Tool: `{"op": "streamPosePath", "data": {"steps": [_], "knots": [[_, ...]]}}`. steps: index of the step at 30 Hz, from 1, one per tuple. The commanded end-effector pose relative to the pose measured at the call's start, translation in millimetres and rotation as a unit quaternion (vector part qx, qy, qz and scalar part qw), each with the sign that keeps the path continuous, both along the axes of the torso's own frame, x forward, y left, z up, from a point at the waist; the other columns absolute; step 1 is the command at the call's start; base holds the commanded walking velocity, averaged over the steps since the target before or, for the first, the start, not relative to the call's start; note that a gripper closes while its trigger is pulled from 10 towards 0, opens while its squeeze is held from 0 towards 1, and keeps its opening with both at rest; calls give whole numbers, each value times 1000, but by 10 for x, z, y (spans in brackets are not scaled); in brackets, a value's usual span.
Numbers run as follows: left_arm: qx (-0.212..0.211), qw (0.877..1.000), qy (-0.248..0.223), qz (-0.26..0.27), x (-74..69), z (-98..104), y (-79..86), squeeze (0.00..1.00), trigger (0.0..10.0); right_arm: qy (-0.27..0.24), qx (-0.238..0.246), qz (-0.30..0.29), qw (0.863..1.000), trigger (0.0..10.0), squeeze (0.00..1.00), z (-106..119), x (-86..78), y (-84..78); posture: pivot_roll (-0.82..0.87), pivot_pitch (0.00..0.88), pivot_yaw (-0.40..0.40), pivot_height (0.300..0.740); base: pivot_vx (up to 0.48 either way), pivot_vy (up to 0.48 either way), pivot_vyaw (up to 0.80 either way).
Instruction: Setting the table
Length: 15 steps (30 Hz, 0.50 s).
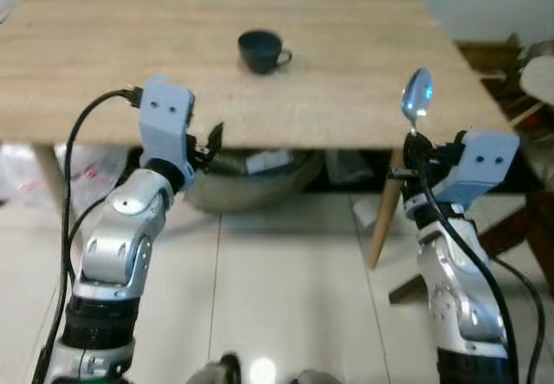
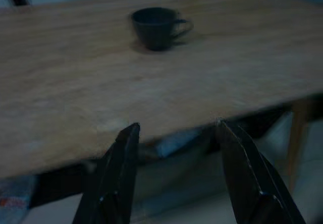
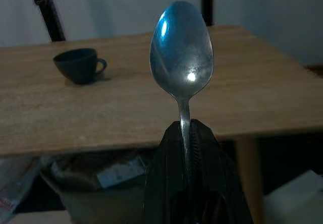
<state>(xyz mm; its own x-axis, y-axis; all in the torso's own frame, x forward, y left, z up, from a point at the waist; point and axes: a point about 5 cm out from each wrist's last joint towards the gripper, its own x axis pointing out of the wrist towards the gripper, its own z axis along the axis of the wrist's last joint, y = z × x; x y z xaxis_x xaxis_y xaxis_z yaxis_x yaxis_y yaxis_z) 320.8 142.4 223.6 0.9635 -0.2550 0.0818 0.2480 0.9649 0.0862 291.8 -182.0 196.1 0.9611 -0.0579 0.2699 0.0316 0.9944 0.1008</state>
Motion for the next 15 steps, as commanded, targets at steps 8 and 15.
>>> {"op": "streamPosePath", "data": {"steps": [8, 15], "knots": [[-3, 1000, 4, -1, 12, 10, 0, 0, 10000, -1, 4, -4, 1000, 10000, 0, -13, -15, -7, -108, 59, 43, 740, 0, 0, 0], [-2, 1000, 5, 0, 18, 11, 2, 0, 10000, 1, 7, -3, 1000, 10000, 0, -22, -14, -2, -107, 56, 47, 740, 0, 0, 0]]}}
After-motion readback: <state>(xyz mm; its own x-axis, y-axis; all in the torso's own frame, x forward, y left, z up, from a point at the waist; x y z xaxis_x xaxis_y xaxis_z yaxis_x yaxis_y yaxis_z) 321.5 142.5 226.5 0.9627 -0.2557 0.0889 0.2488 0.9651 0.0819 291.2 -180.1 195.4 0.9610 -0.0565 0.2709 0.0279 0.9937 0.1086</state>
